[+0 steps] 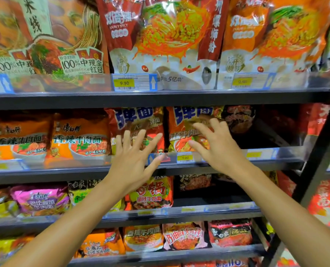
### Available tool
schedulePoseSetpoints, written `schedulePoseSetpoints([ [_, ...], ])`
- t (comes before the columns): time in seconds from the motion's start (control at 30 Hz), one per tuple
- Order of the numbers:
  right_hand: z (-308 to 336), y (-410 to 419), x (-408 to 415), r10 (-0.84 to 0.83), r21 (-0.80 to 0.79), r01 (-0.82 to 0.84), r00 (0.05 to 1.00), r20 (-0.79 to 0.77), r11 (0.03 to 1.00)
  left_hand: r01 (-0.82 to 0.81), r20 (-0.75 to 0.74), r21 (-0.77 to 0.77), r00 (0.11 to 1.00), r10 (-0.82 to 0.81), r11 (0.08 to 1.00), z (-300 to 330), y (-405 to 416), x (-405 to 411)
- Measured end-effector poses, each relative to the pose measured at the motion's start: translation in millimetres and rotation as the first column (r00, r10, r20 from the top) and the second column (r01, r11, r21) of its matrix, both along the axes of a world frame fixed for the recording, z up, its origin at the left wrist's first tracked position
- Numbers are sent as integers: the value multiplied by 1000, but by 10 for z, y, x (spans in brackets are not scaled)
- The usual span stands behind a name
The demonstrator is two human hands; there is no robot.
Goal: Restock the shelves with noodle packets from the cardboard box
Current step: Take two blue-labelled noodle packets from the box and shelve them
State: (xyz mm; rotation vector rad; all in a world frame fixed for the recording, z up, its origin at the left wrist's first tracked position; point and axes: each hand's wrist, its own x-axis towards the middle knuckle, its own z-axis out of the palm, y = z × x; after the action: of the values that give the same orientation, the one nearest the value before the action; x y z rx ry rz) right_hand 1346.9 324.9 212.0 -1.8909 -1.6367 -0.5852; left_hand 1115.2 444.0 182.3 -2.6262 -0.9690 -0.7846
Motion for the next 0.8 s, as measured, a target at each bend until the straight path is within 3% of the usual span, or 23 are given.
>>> schedulePoseSetpoints([
  [0.1, 7, 128, -60, -101, -235, 103, 995, 22, 967, -16, -43, 14, 999, 16, 1000, -15, 58, -5],
  [0.43, 55, 62, -127, -103, -310, 138, 987, 126, 941, -68, -111, 22, 991, 70, 997, 29, 100, -14],
  [0.53, 57, 53, -87, -75, -328, 113, 989, 127, 938, -34, -116, -72, 993, 26, 997, 102, 57, -104],
  [0.63, 26, 32, -50, -82, -229, 97, 994, 78, 969, 17, -30, -162, 999, -22, 987, 121, 10, -222],
  [0.7, -28, -7, -83, -46, -88, 54, 995, 87, 995, 45, 29, -131, 999, -42, 990, 103, -22, -348],
  [0.8, -115, -55, -220, 161, 50, -166, 982, 95, 985, 72, 70, -49, 995, -69, 996, 76, -99, -577],
])
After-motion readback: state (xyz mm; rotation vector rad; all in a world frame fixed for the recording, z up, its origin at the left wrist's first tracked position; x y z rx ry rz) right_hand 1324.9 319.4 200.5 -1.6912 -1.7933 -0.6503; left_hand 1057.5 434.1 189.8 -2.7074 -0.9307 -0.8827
